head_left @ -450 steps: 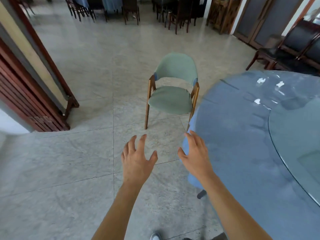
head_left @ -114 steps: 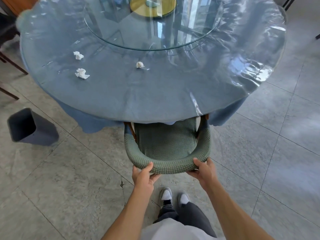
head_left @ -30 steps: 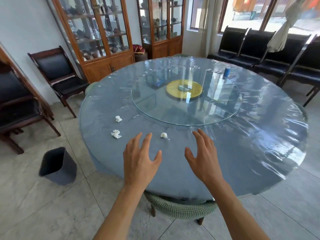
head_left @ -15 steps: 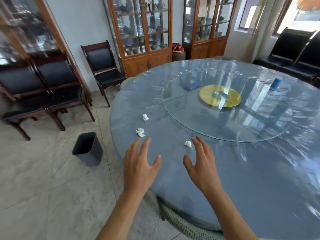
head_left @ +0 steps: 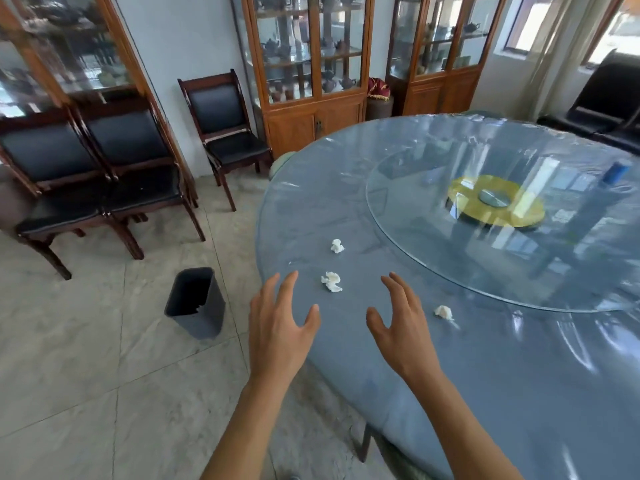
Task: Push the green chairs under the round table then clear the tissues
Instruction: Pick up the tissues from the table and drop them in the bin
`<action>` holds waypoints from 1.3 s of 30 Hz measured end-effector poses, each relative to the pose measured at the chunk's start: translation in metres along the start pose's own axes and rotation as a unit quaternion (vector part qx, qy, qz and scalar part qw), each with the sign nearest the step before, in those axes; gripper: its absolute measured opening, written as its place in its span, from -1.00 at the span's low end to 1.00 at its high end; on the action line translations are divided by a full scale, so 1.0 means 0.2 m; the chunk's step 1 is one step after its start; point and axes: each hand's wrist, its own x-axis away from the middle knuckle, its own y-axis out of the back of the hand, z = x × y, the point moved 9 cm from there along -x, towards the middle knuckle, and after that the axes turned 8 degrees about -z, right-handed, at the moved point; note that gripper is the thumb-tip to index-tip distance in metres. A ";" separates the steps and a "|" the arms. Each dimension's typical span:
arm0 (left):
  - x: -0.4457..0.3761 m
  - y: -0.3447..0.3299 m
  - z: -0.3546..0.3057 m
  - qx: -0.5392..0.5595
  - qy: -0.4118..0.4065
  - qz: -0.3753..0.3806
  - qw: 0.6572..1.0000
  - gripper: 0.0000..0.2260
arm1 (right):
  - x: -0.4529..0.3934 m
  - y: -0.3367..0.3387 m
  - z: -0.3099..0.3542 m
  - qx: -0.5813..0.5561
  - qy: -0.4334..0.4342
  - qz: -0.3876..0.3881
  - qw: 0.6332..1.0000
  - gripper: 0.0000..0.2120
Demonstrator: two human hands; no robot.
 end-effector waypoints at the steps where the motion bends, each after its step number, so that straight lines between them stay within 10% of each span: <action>1: -0.06 0.00 0.06 0.005 -0.001 0.010 1.000 -0.44 | -0.03 -0.05 0.03 -0.001 -0.008 -0.003 1.000 -0.46; 39: -1.41 -1.44 0.27 0.094 -0.131 0.341 0.926 -0.46 | -0.95 -0.77 -0.51 -0.027 -0.353 -0.195 0.915 -0.49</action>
